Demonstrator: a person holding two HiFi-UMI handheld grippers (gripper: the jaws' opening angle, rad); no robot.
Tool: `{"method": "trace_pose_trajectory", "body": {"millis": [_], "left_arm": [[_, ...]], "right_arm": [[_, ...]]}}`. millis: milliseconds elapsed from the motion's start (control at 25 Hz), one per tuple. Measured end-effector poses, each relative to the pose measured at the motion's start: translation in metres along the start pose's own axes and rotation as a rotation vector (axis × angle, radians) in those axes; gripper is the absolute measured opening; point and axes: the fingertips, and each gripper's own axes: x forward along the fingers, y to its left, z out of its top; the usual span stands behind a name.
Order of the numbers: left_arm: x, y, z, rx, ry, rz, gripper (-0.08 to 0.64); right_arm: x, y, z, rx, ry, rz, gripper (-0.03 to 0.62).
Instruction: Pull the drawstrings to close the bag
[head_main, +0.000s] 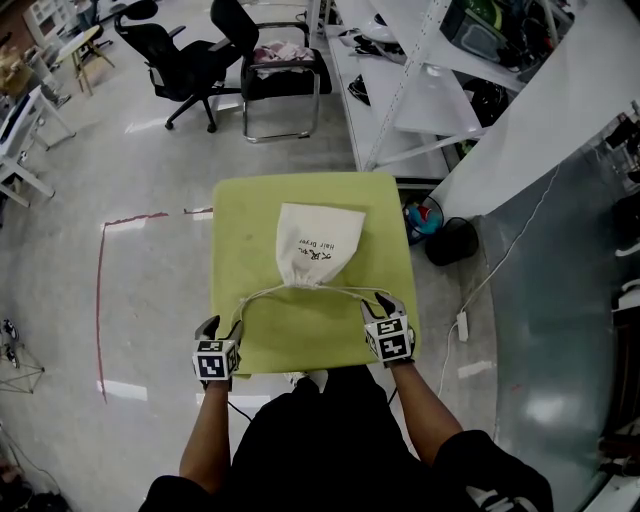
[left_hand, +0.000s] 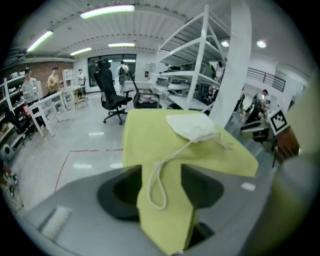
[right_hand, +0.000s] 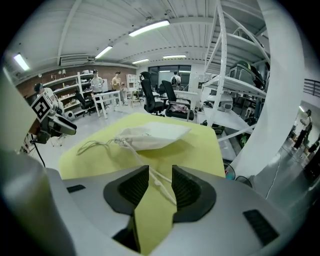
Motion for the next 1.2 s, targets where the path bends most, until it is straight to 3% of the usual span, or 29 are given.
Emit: {"method": "trace_pose_trajectory", "body": {"millis": [200,400,600,880,1200], "left_arm": [[-0.022,-0.004,0.072,0.026,-0.21,0.04,0.209],[-0.039,-0.013,0.121,0.043,-0.334,0.033,0.175],[-0.06,-0.018,0.154,0.051,-0.434,0.041,0.032],[-0.079,-0.029,0.184,0.033,-0.526,-0.003,0.008],[-0.092,-0.04,0.202,0.025,-0.571,-0.032,0.008]], "right_arm": [[-0.01,-0.001,0.037,-0.015,-0.086,-0.012,0.124],[-0.024,-0.004,0.079,-0.027,-0.19,-0.028,0.1],[-0.046,-0.003,0.128,-0.041,-0.323,-0.04,0.052],[-0.084,0.005,0.188,-0.065,-0.511,-0.056,0.006],[-0.103,0.004,0.215,-0.061,-0.609,-0.06,0.006]]}}
